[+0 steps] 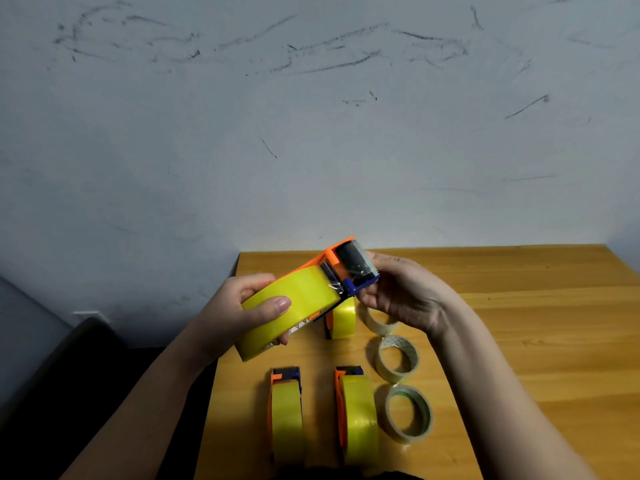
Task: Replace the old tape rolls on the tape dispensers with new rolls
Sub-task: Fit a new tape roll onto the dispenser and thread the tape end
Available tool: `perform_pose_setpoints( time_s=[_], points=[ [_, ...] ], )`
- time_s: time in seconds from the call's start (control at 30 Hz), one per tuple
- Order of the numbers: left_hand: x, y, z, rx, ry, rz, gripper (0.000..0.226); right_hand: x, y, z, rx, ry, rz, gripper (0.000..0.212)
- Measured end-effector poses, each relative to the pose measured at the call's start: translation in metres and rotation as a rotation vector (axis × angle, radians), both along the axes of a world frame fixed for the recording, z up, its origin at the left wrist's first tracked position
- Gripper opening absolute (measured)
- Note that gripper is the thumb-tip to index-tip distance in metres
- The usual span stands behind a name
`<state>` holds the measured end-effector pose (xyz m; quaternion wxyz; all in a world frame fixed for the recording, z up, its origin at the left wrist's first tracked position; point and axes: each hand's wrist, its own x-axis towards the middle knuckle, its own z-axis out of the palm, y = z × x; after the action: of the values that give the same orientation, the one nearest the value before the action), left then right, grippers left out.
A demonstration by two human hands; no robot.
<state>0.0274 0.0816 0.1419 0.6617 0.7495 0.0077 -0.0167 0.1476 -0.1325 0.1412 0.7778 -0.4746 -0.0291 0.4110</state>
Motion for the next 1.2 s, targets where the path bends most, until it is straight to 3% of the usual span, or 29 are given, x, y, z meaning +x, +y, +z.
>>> perform_pose_setpoints(
  time_s=[0.2, 0.33, 0.37, 0.43, 0.53, 0.57, 0.63, 0.73, 0.8, 0.9, 0.97, 1.1, 1.2],
  points=[
    [-0.001, 0.002, 0.000, -0.001, -0.004, 0.011, 0.052, -0.002, 0.003, -0.005, -0.095, -0.022, 0.029, 0.009],
    [0.000, 0.000, 0.002, 0.002, -0.012, 0.040, 0.065, -0.003, 0.005, -0.011, -0.083, 0.004, -0.002, 0.004],
    [0.000, 0.000, 0.002, 0.000, -0.009, 0.046, 0.062, -0.004, 0.006, -0.012, -0.048, 0.031, 0.013, 0.009],
    [0.001, -0.003, 0.004, -0.022, -0.001, 0.059, 0.054, -0.005, 0.010, -0.018, 0.079, 0.078, 0.037, 0.038],
    [0.004, -0.014, 0.004, -0.087, 0.008, 0.095, 0.048, -0.007, 0.025, -0.031, 0.282, 0.053, -0.187, 0.076],
    [0.005, -0.018, 0.005, -0.109, 0.017, 0.107, 0.044, -0.007, 0.031, -0.033, 0.348, 0.040, -0.307, 0.078],
    [0.007, -0.025, 0.006, -0.142, 0.043, 0.129, 0.037, -0.011, 0.037, -0.033, 0.422, 0.044, -0.502, 0.059],
    [0.008, -0.032, 0.011, -0.162, 0.081, 0.129, 0.024, -0.013, 0.034, -0.030, 0.280, -0.079, -0.676, 0.019],
    [0.008, -0.038, 0.015, -0.176, 0.096, 0.143, 0.028, -0.015, 0.030, -0.029, 0.187, -0.177, -0.744, 0.008],
    [0.010, -0.046, 0.017, -0.210, 0.114, 0.215, 0.047, -0.023, 0.030, -0.026, 0.161, -0.230, -0.711, 0.033],
    [0.012, -0.050, 0.018, -0.180, 0.092, 0.227, 0.048, -0.026, 0.026, -0.023, 0.127, -0.233, -0.661, 0.043],
    [0.012, -0.053, 0.019, -0.091, 0.054, 0.228, 0.041, -0.022, 0.008, -0.003, -0.007, -0.269, -0.484, 0.038],
    [0.011, -0.053, 0.020, -0.075, 0.044, 0.199, 0.040, -0.015, -0.003, 0.006, -0.243, -0.392, -0.318, 0.040]
  ],
)
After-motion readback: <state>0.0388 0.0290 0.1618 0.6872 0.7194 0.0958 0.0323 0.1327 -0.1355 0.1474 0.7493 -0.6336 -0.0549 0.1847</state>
